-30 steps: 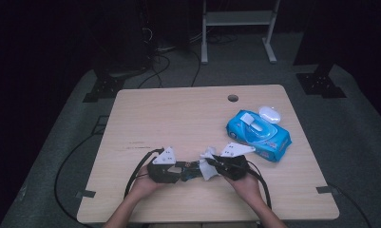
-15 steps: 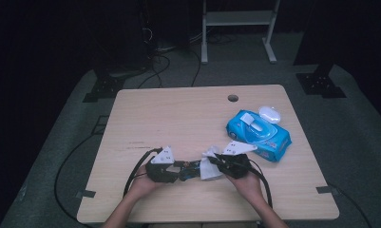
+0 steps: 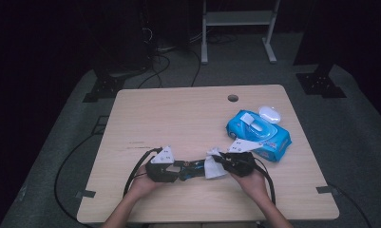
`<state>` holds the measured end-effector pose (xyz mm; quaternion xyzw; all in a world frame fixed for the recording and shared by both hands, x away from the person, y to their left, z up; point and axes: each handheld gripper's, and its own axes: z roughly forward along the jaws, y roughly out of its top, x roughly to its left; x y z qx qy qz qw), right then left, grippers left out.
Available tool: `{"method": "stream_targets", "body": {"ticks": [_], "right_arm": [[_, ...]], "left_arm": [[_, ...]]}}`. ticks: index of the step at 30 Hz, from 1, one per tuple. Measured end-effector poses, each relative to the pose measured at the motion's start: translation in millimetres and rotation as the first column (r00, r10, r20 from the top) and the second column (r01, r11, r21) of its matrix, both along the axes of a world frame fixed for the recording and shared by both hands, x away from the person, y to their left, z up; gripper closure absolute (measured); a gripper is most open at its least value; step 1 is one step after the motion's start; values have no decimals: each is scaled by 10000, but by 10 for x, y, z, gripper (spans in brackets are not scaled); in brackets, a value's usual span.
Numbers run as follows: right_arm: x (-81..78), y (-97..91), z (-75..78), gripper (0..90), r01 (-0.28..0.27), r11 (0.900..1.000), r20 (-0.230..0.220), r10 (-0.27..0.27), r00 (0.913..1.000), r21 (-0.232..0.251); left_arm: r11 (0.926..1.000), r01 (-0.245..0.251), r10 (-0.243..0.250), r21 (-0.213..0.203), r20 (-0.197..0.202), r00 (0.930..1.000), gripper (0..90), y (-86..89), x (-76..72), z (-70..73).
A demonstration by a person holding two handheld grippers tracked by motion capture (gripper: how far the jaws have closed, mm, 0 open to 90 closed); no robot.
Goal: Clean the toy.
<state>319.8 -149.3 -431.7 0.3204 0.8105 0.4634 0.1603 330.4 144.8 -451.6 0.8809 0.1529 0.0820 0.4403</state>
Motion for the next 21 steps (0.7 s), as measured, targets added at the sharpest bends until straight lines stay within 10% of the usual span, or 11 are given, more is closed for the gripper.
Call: {"method": "stream_targets", "body": {"ticks": [21], "right_arm": [[2,39,32,816,-215,9992,-364,227,9991,335]], "left_arm": [[10000,-82,82,-12,23,10000,610,10,13,5]]}}
